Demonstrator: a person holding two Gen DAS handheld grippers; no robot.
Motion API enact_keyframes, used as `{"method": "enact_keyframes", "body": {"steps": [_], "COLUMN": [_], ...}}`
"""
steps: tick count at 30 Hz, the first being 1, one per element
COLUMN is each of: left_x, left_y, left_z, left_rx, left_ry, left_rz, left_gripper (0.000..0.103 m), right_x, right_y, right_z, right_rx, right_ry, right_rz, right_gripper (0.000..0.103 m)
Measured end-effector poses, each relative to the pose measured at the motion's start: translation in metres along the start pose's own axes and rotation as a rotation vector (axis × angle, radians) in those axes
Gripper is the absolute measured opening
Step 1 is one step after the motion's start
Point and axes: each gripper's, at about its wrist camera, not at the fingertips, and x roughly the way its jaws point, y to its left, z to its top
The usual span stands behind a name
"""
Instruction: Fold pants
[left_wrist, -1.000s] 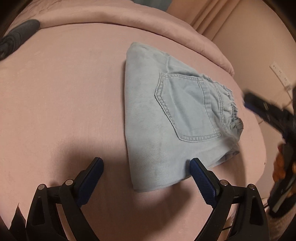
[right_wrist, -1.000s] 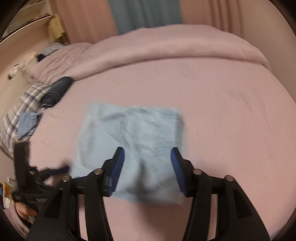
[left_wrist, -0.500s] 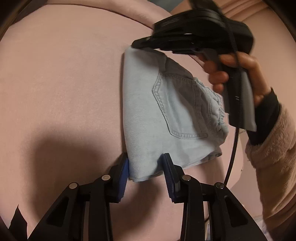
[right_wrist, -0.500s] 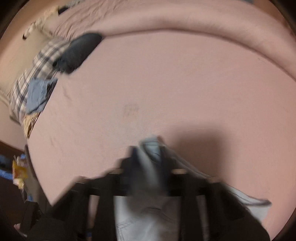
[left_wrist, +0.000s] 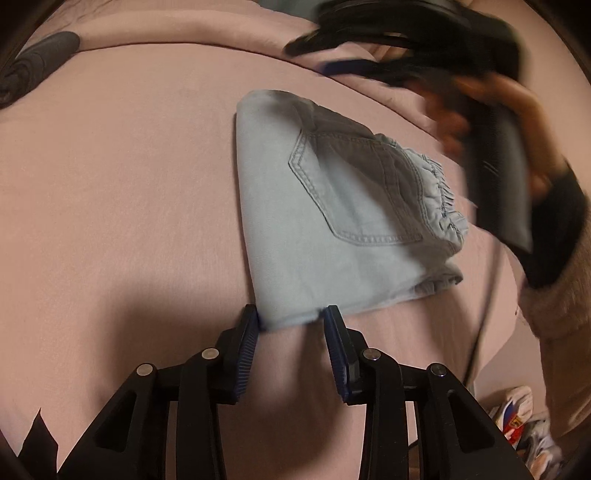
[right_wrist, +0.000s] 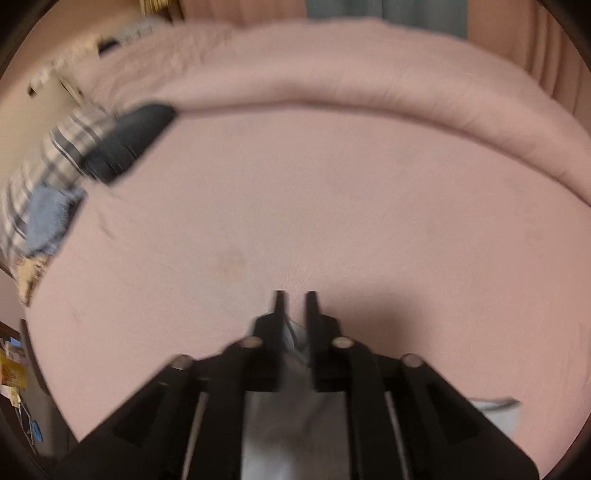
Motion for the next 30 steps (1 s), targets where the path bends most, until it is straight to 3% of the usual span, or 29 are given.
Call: {"method": "enact_keyframes", "body": {"steps": [1,2,4,5,9,13,17,19,22,25,28,30], "left_x": [-0.003,-0.006,-0.014,-0.018,-0.025,-0.030,-0.024,-0.023,-0.023,-0.025,-0.025,-0.022], "left_y": [-0.002,-0.003,-0.007,-0.008,-0.014,0.002,0.002,0.003,0.005,0.006,0.014,0.020], "left_z": [-0.001,-0.002,-0.004,-0.004,0.001,0.000,0.005,0.007,0.008,0.013,0.021,0.028], "left_rx": [-0.005,-0.009,-0.015,-0.019,-0.001,0.021,0.036,0.037,0.045,0.036,-0.005,-0.046], "left_ry": [-0.005,-0.011,-0.041,-0.055,-0.081,-0.095,-0.097,-0.093,-0.096,-0.103,-0.090,-0.069], "left_rz": [0.000,0.003,0.024,0.028,0.055,0.077,0.099,0.107,0.121,0.126,0.076,0.035], "left_gripper": [0.043,0.048,0.065,0.067,0.067,0.067,0.067,0.067,0.067,0.067,0.073,0.075], "right_x": [-0.014,-0.029,-0.059,-0.065,-0.087,-0.097,-0.094,-0.085,-0.092,-0.103,-0.113,-0.109], "right_y": [-0.002,-0.004,-0.010,-0.011,-0.027,-0.054,-0.074,-0.085,-0.104,-0.114,-0.132,-0.137], "right_z": [-0.005,-0.013,-0.033,-0.041,-0.090,-0.130,-0.166,-0.177,-0.183,-0.185,-0.194,-0.201], "right_rx": [0.005,0.007,0.001,0.006,0.030,0.047,0.081,0.138,0.273,0.333,0.453,0.541], "right_ry": [-0.021,-0.047,-0.096,-0.102,-0.106,-0.041,0.011,0.042,-0.013,-0.050,-0.090,-0.102], "right_rz": [0.019,0.029,0.015,0.003,-0.084,-0.164,-0.220,-0.145,-0.047,-0.006,0.086,0.159], "right_gripper": [0.057,0.062,0.063,0.063,0.062,0.056,0.061,0.062,0.061,0.061,0.070,0.071]}}
